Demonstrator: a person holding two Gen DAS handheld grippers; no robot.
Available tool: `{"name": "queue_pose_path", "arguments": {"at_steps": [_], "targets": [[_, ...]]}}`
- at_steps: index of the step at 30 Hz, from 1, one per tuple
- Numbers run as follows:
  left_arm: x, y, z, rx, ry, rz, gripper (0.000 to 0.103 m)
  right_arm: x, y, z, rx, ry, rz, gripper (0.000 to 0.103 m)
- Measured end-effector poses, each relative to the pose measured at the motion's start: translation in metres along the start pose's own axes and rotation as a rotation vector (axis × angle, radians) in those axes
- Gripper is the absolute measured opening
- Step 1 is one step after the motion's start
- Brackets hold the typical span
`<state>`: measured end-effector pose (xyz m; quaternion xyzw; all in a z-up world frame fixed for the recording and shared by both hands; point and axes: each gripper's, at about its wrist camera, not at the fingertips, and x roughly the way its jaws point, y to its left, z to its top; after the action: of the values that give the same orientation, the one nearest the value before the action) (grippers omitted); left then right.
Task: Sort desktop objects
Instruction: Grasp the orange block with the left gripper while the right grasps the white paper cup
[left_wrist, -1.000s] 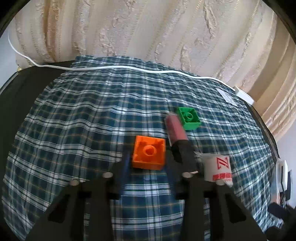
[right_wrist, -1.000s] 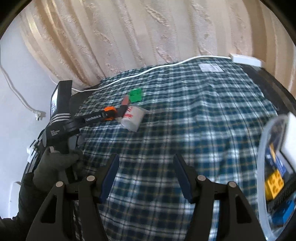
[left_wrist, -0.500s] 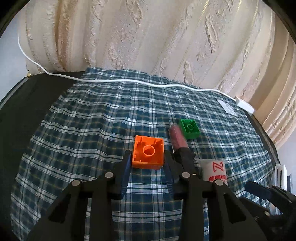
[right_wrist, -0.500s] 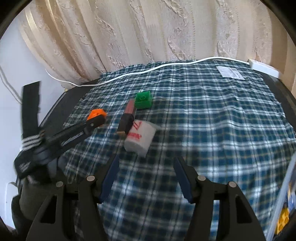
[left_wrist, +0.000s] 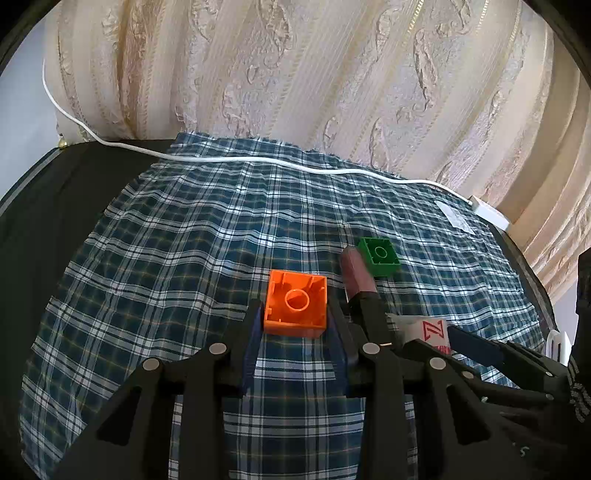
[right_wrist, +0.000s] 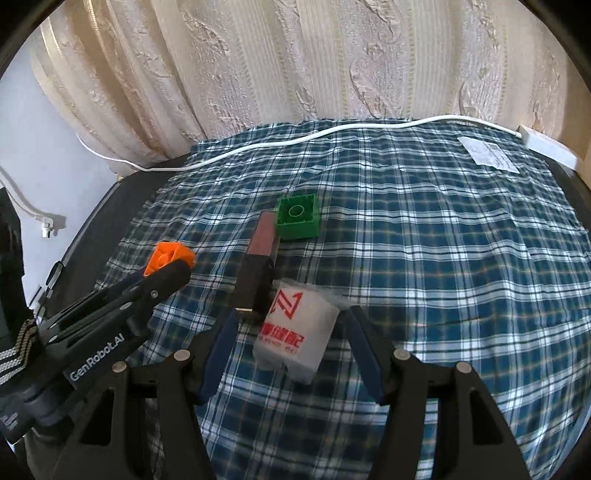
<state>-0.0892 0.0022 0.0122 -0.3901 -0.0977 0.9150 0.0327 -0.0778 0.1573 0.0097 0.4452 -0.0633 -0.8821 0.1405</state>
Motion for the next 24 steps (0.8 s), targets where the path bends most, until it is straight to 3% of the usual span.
{"name": "queue_pose_path", "arguments": {"at_steps": [3, 5, 24], "targets": [[0.002, 0.0, 0.0, 0.001, 0.007, -0.001, 0.037, 0.001, 0.001, -0.001, -0.015, 0.003, -0.005, 0.048], [0.003, 0.0, -0.001, 0.003, 0.01, -0.002, 0.037, -0.001, 0.002, -0.003, -0.024, -0.002, -0.007, 0.046], [-0.006, -0.025, -0.008, 0.076, -0.021, -0.015, 0.037, -0.046, -0.02, -0.028, 0.052, -0.053, -0.002, 0.045]]}}
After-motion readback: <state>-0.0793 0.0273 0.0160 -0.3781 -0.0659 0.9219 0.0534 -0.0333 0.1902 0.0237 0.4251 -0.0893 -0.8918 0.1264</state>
